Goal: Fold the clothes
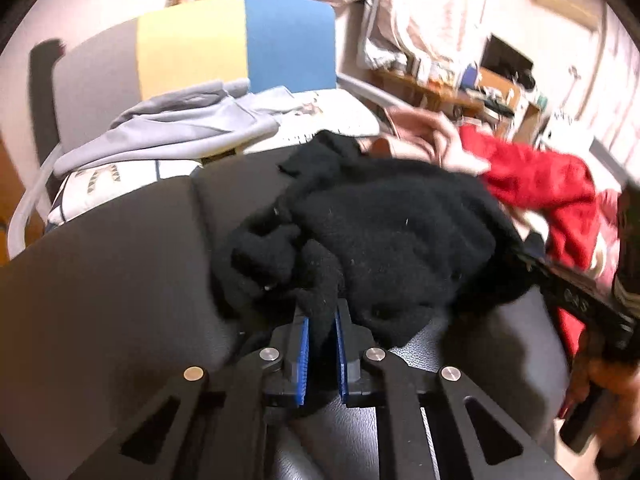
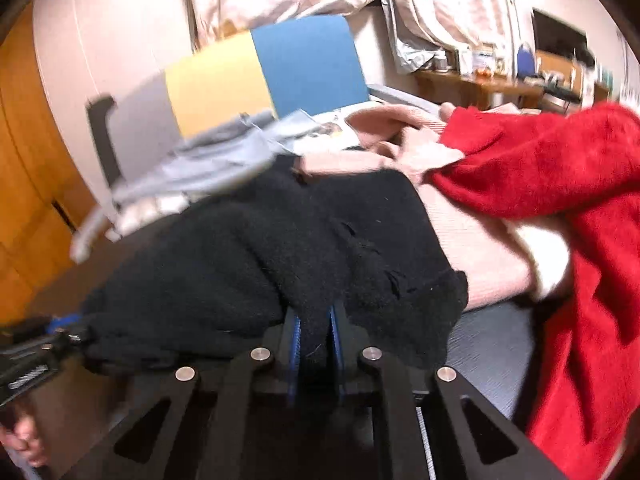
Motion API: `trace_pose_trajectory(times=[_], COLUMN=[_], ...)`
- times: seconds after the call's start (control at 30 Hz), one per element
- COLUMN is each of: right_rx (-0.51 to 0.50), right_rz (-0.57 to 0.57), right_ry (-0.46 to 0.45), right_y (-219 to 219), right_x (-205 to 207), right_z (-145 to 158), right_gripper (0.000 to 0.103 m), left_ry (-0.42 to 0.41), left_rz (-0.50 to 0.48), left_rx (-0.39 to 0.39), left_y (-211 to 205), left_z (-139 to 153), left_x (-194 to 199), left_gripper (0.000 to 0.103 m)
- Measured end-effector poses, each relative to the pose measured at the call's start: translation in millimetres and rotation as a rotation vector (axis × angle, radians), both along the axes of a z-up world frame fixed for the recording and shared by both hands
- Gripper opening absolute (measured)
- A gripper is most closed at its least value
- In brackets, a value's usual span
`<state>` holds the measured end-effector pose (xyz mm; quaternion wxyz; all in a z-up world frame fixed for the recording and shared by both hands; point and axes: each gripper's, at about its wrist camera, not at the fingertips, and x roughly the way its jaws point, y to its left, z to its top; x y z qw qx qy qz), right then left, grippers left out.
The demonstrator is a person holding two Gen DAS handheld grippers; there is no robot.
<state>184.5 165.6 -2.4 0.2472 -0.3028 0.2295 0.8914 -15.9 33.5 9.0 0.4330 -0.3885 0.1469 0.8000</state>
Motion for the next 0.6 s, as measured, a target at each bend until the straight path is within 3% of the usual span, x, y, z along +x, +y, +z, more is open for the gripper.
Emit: trace_pose_trajectory(times=[0.33, 0.43, 0.6], right_rx=[-0.242, -0.287, -0.354], right_rz=[0.14, 0.215, 0.344], right_ry=[0.221, 0.218, 0.124], right_y=[-65.8, -98.1, -155.9], right_x=[4.0, -4.0, -21.4], right_z=[17.0, 8.3, -23.2], right_gripper=[0.012, 0.012, 0.012], left_ry=[0.034, 0.048, 0.009], left_rz=[0.145, 0.217, 0.32], left_rx=[0.104, 0.102, 0.097], left_y=[-99.1, -137.5, -200.9], left_z=[39.8, 37.3, 21.2], left_x=[-12.9, -15.7, -18.8], left_gripper=[0.007, 0.0, 0.0])
